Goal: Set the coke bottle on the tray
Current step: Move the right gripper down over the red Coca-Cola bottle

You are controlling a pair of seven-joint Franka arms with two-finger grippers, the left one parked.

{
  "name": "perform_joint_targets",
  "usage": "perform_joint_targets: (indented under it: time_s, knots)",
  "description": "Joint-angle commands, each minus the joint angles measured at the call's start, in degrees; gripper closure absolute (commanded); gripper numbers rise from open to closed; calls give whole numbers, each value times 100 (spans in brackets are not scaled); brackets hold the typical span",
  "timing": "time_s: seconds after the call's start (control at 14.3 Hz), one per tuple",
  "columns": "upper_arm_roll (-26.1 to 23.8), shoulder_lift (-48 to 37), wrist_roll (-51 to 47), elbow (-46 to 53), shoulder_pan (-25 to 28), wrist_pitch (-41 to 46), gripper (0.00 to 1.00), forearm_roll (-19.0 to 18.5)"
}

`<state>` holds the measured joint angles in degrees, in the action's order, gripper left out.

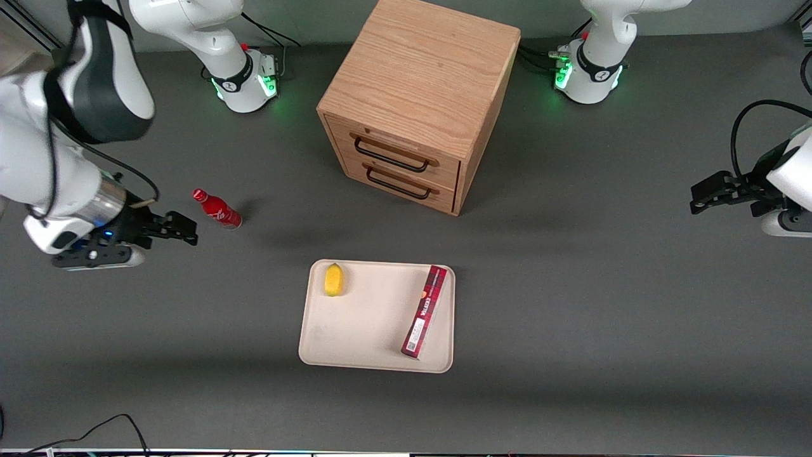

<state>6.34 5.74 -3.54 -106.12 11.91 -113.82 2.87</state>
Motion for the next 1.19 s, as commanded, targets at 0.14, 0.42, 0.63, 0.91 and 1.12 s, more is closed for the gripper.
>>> perform_joint_targets:
  time_s: [0.14,0.42,0.63,0.91,1.12]
  knots:
    - [8,-757,354,-1802,-84,-1155,0,64]
    - [-10,-1144,659,-2641,-215,-1512,1,55]
    - [-9,-1539,873,-3053,-409,-1467,5,55]
    - [43,-1584,881,-3317,-453,-1537,21,73]
    - [52,-1637,890,-3765,-462,-2002,25,99]
